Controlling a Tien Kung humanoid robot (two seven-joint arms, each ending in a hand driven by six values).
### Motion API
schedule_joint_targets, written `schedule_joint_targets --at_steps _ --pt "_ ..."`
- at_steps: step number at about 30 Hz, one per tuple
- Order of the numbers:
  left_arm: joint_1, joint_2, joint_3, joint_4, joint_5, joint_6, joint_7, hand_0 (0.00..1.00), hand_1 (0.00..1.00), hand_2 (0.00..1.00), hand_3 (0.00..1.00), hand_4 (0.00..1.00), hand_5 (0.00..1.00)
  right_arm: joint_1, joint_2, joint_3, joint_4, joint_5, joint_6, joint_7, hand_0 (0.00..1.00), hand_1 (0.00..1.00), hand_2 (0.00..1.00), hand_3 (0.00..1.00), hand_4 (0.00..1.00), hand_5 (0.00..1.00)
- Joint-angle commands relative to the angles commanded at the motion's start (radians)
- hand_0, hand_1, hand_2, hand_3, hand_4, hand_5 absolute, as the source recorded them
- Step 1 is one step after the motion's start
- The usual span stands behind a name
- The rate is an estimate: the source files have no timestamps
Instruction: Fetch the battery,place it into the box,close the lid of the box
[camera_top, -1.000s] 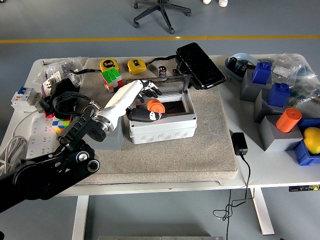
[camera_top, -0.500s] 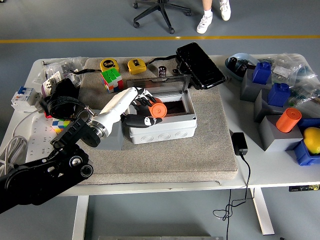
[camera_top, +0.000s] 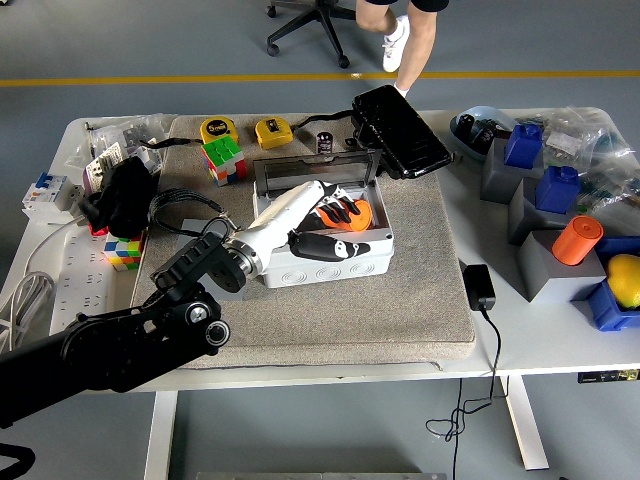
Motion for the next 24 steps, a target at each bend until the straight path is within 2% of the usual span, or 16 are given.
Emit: schedule_joint_targets --at_steps 2,3,5,8,9,19,24 --pt "-0.017 -0.021 0.011 0.022 -0.029 0.004 -0.027 0.423 0.583 0.555 0.567 0.905 0.291 0.001 0.0 -0.001 0.0 0.001 0.0 0.0 0.605 0.629 0.591 0.56 0.903 0.459" --pt "-0.025 -0.029 0.015 0.032 -0.047 0.007 -0.043 0.469 0.674 0.614 0.598 0.902 0.288 0.001 0.0 -0.002 0.0 0.001 0.0 0.0 0.605 0.629 0.592 0.56 0.903 0.459" --pt "-0.04 -0.047 0.022 0.053 -0.091 0.01 -0.08 0.469 0.674 0.614 0.598 0.902 0.288 0.002 -0.001 -0.005 0.0 0.003 0.0 0.0 0.605 0.629 0.592 0.56 0.903 0.459" --pt "-0.049 -0.06 0.014 0.06 -0.112 0.021 -0.108 0.469 0.674 0.614 0.598 0.902 0.288 0.002 -0.001 -0.006 0.0 0.003 0.0 0.0 0.605 0.629 0.592 0.56 0.903 0.459" --pt "-0.049 -0.06 0.008 0.055 -0.112 0.025 -0.113 0.493 0.703 0.658 0.625 0.903 0.289 0.002 -0.001 -0.006 0.001 0.003 0.0 0.0 0.605 0.63 0.592 0.56 0.903 0.459" --pt "-0.026 -0.035 -0.055 -0.003 -0.091 0.045 -0.124 0.475 0.697 0.65 0.619 0.904 0.291 -0.003 0.002 -0.005 0.0 0.003 0.0 0.001 0.605 0.629 0.592 0.56 0.903 0.459" --pt "-0.01 -0.016 -0.05 -0.003 -0.079 0.037 -0.109 0.465 0.688 0.644 0.609 0.904 0.294 -0.002 0.001 0.001 0.001 0.001 -0.001 0.001 0.604 0.629 0.592 0.56 0.903 0.459"
